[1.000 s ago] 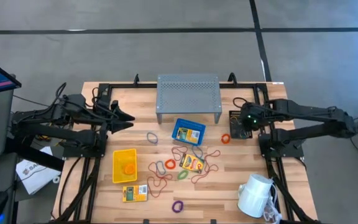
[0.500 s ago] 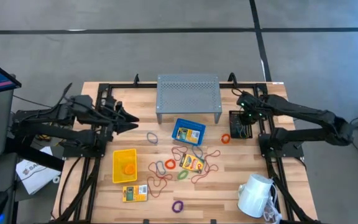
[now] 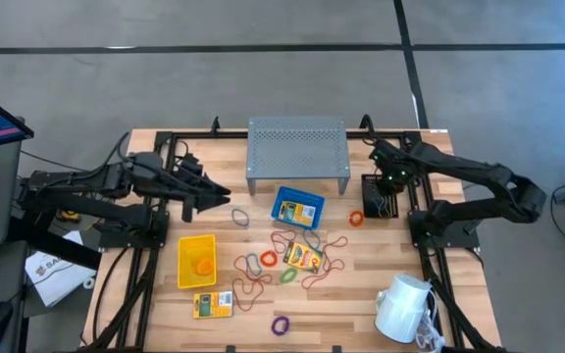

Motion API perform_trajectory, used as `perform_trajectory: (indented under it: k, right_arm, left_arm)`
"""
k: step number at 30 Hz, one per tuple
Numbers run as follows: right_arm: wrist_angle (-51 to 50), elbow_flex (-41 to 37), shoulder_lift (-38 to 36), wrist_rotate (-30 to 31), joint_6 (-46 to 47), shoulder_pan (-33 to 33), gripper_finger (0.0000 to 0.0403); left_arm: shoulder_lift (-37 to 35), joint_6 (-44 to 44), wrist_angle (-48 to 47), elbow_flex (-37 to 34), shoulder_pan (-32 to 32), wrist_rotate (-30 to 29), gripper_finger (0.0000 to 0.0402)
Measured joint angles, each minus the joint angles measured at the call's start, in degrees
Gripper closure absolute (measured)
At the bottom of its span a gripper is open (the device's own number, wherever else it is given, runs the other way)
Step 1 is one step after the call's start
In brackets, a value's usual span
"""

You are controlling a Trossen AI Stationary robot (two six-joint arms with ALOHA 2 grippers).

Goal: Pick & Place Office Desk Supplies
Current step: Put the blue rubber band into the black bin

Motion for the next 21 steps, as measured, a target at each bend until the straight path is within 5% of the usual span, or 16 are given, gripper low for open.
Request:
perform_trajectory:
  k: [14,21]
  right_arm:
    - [5.87,0.0,0.76,-1.21,-9.31,-1.62,0.0185]
    - [0.4,0.0,0.79,6.14,-4.82,-4.36,0.0169]
  left_arm:
    - [-0.17,0.05,0.8,0.0,0.0,0.01,0.0244]
    - [-0.17,0.21,0.75,0.0,0.0,0.05,0.0244]
